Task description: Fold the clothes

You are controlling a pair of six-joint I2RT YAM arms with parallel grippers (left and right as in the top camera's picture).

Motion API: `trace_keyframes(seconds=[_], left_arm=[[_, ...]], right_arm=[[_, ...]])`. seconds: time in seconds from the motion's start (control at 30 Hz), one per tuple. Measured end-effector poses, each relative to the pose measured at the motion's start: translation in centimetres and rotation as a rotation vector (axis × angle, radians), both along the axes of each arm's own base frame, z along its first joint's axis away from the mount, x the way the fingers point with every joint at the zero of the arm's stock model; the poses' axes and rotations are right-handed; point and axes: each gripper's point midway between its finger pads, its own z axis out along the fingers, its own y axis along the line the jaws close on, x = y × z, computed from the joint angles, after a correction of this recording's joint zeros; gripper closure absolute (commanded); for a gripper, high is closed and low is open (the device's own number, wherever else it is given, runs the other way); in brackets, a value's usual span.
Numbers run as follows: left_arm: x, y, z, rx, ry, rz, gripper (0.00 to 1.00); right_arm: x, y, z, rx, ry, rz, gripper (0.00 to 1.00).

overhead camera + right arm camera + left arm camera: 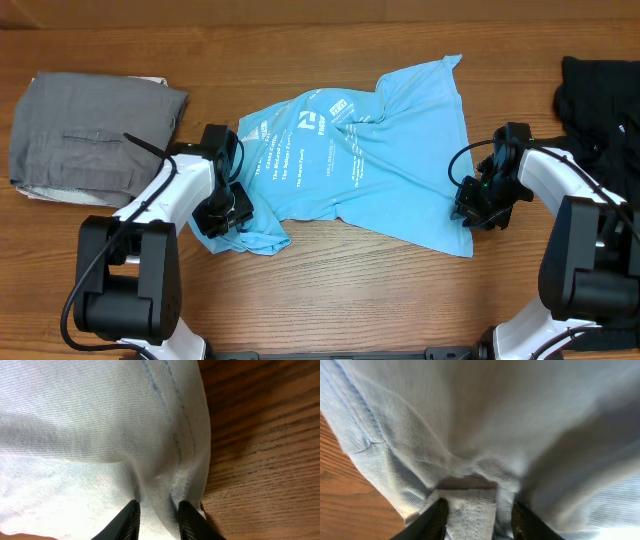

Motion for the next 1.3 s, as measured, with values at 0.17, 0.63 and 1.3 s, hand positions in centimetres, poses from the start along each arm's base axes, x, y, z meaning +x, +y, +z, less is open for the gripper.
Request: trace_keyframes(seconds=[0.17,0.63,1.3], left_arm=[[-0.8,0.2,-0.6,0.006,0.016,0.002,0.75],[-2.4,0.7,-0.1,0.030,0.090,0.001,0.84],[-1.4,1.1,2.1,0.062,0.095,-0.004,0.92]], right_arm=[[0.0,0.0,0.0,0.000,0.000,0.000,0.70],[0.0,0.0,0.0,0.001,-0.001,0.000,0.70],[-0.1,0.2,0.2,0.015,0.005,0.001,0.67]])
